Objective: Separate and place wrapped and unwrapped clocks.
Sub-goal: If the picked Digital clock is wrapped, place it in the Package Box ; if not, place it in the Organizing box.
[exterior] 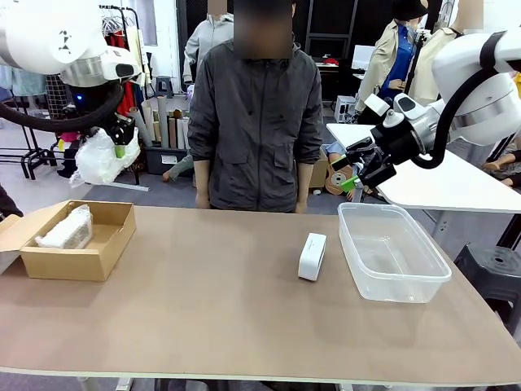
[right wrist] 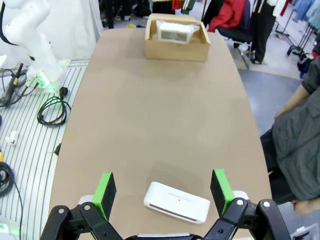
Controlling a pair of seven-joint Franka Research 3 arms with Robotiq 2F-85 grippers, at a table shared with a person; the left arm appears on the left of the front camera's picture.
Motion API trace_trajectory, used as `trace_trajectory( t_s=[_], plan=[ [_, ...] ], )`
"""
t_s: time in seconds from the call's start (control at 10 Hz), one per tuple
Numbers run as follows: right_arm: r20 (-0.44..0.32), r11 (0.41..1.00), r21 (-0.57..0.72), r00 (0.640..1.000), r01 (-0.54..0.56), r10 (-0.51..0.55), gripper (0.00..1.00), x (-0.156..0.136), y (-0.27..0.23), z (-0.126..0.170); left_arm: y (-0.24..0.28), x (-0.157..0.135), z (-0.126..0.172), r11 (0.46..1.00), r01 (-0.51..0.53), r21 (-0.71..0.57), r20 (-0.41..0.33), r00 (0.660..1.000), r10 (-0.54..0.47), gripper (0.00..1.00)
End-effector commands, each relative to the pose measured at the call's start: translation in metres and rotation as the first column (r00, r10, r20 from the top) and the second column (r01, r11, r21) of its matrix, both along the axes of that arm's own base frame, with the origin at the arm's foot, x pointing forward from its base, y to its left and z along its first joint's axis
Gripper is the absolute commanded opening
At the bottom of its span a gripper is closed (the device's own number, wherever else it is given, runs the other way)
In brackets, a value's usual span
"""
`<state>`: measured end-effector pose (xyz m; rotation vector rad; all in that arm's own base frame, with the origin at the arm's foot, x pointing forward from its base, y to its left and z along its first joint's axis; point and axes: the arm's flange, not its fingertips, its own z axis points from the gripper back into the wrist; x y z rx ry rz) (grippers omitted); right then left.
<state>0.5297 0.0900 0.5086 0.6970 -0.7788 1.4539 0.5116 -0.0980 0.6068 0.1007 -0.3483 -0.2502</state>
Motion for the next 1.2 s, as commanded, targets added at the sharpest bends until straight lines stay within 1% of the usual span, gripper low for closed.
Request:
trace_trajectory(
  t_s=[0.0,0.1,0.2,0.3,0.5,0.6,0.9,1.1],
  plan=[
    [0.002,1.0,-0.006,1.0,-0.007,0.007,1.0,-0.001,0.0,0.001,0.005,0.002,0.005,1.0,0.015,0.006,-0.002,1.0,-0.015,0.0],
    [0.002,1.0,-0.006,1.0,-0.007,0.007,1.0,-0.001,0.0,0.001,0.0,0.0,0.0,1.0,0.0,0.0,0.0,1.0,0.0,0.0],
    [0.002,1.0,-0.006,1.0,-0.007,0.007,1.0,-0.001,0.0,0.001,0.018,0.013,-0.01,1.0,-0.022,0.021,-0.007,1.0,0.022,0.0],
    [0.002,1.0,-0.006,1.0,-0.007,0.007,1.0,-0.001,0.0,0.001,0.034,0.026,-0.025,0.998,-0.034,-0.046,-0.048,0.998,0.032,0.0],
    [0.002,1.0,-0.006,1.0,-0.007,0.007,1.0,-0.001,0.0,0.001,0.059,0.041,-0.055,0.99,-0.104,-0.099,-0.086,0.992,0.096,0.0],
    [0.002,1.0,-0.006,1.0,-0.007,0.007,1.0,-0.001,0.0,0.001,0.068,0.049,-0.072,0.985,-0.107,-0.135,-0.112,0.989,0.093,0.0],
    [0.002,1.0,-0.006,1.0,-0.007,0.007,1.0,-0.001,0.0,0.001,0.085,0.075,-0.122,0.98,-0.147,-0.131,-0.186,0.975,0.121,0.0],
    [0.002,1.0,-0.006,1.0,-0.007,0.007,1.0,-0.001,0.0,0.001,0.082,0.081,-0.155,0.979,-0.18,-0.091,-0.206,0.966,0.158,0.0]
  ],
)
